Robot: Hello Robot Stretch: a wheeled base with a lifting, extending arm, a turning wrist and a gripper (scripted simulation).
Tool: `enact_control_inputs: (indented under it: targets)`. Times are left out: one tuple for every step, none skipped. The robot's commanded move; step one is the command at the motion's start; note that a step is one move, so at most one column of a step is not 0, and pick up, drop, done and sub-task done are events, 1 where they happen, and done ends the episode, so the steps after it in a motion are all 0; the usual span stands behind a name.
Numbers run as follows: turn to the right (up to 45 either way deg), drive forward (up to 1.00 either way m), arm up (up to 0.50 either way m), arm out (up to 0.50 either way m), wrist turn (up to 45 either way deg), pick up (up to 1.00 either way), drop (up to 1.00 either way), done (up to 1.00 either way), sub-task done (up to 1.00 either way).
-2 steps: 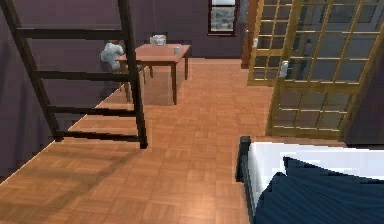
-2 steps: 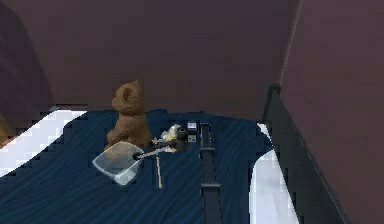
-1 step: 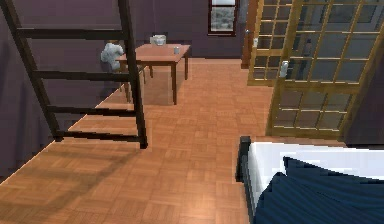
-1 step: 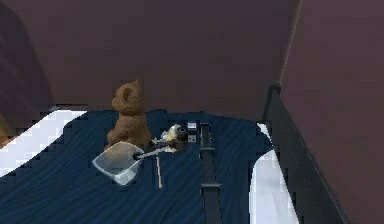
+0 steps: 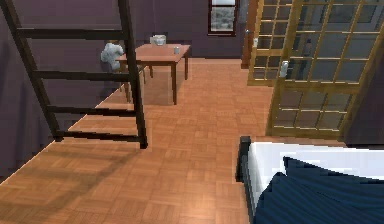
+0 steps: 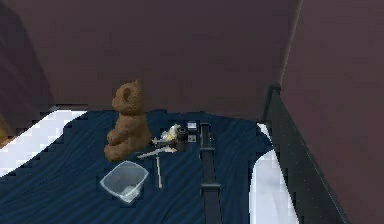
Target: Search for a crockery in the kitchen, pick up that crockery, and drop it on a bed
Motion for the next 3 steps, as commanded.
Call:
enact_control_inputs:
  targets:
    - [0.0,0.00,0.10,0.00,0.0,0.00,0.00,0.00,0.00]
    - [0.0,0.00,0.00,-0.08,0.0,0.00,0.00,0.00,0.00]
    - [0.0,0.00,0.00,0.00,0.0,0.00,0.00,1.00,0.00]
